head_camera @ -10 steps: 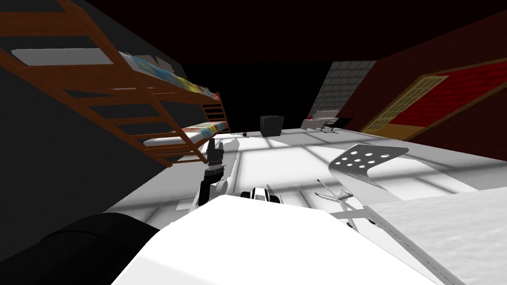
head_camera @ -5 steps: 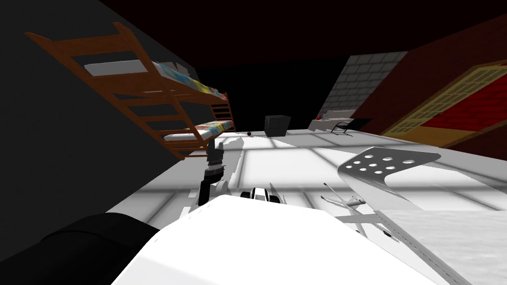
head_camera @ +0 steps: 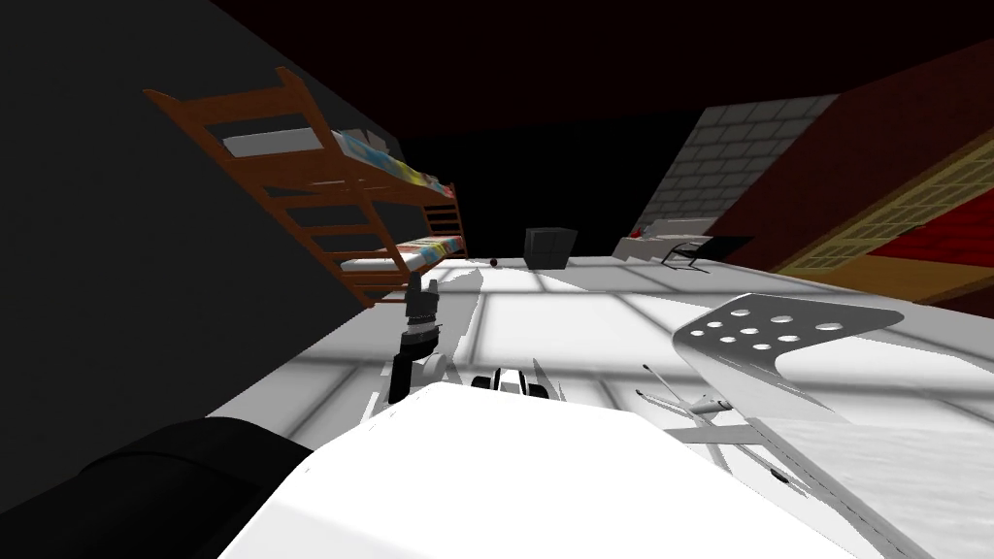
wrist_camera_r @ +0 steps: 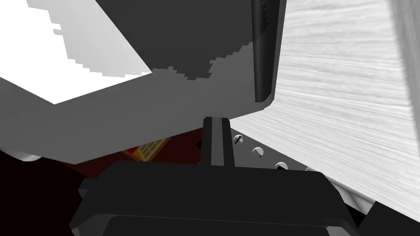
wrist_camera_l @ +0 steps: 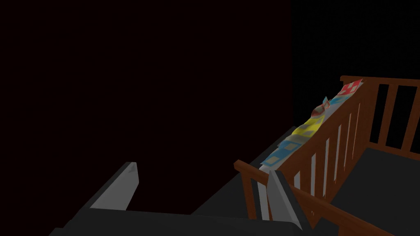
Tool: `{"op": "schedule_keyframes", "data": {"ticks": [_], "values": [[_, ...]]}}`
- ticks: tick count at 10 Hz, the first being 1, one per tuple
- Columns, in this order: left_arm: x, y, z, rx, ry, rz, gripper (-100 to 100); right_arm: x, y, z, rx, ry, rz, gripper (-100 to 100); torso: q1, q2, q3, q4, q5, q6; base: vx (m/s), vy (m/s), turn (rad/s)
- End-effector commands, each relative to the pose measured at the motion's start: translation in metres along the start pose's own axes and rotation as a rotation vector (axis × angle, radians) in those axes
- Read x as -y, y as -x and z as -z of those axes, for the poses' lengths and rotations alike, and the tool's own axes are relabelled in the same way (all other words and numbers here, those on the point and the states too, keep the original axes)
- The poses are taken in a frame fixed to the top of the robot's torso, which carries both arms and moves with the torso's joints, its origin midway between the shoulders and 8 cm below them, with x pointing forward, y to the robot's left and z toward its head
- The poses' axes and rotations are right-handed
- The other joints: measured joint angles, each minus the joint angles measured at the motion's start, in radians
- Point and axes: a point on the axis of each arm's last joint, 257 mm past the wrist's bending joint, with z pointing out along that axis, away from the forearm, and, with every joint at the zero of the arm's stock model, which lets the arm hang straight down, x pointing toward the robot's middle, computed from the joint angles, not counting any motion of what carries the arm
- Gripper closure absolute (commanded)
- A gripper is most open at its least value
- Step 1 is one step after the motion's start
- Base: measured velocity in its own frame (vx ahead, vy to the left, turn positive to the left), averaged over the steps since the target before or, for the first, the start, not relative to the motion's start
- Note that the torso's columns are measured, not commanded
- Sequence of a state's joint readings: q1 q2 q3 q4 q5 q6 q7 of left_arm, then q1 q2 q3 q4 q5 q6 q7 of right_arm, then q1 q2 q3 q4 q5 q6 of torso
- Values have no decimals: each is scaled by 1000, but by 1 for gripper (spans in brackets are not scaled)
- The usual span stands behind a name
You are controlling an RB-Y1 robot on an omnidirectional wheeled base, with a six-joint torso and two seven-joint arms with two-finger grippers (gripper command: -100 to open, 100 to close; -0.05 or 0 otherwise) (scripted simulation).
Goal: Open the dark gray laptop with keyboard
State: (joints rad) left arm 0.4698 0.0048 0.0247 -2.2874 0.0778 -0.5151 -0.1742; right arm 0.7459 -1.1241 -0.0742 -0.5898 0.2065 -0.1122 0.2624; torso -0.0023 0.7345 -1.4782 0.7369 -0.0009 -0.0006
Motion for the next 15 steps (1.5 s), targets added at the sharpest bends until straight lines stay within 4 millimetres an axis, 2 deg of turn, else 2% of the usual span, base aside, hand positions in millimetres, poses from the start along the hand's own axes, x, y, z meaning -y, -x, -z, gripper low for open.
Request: {"op": "schedule_keyframes", "data": {"ticks": [1, 2, 3, 4, 7, 8, 9, 11, 13, 15], "values": [[0, 0, 0, 0, 0, 1, 0, 59, 12, 6, -30, -125, 34, 100, 5, 9, 5, 2, 2, -2, -169, 118, 410], [0, 0, 0, 0, 0, 1, 0, 67, 24, 8, -22, -137, 39, 100, 8, 9, 6, 3, 3, 1, -70, 88, 117], [0, 0, 0, 0, 0, 0, 0, 51, 30, 4, -8, -104, 3, 100, 4, 4, 3, 1, 2, 3, -22, 32, -56], [0, 0, 0, 0, 0, 0, 0, 68, 24, 8, -19, -139, -15, 100, -2, -1, 0, 0, -1, 1, 5, -1, -21], [0, 0, 0, 0, 0, 0, 0, 71, 23, 9, -21, -145, -15, 100, 1, 2, 2, 1, 0, 0, 10, -13, 4], [0, 0, 0, 0, 0, 0, 0, 98, 51, 13, 0, -213, -10, 100, 3, 4, 3, 1, 1, 1, -129, 58, 352], [0, 0, 0, 0, 0, 0, 0, 90, 68, 14, 20, -180, 2, 100, 7, 10, 5, 3, 3, -2, -172, 126, 402], [0, 0, 0, 0, 0, 0, 0, 83, 73, 11, 19, -167, -12, 100, 5, 4, 3, 2, 2, 3, -56, 87, 7], [0, 0, 0, 0, 0, 0, 0, 104, 72, 15, 16, -216, -19, 100, -4, -1, -1, 0, -1, 0, 5, -3, -12], [0, 0, 0, 0, 0, 0, 0, 130, 67, 24, 6, -269, -21, 100, 1, 2, 1, 1, 0, 0, 13, -14, 5]]}}
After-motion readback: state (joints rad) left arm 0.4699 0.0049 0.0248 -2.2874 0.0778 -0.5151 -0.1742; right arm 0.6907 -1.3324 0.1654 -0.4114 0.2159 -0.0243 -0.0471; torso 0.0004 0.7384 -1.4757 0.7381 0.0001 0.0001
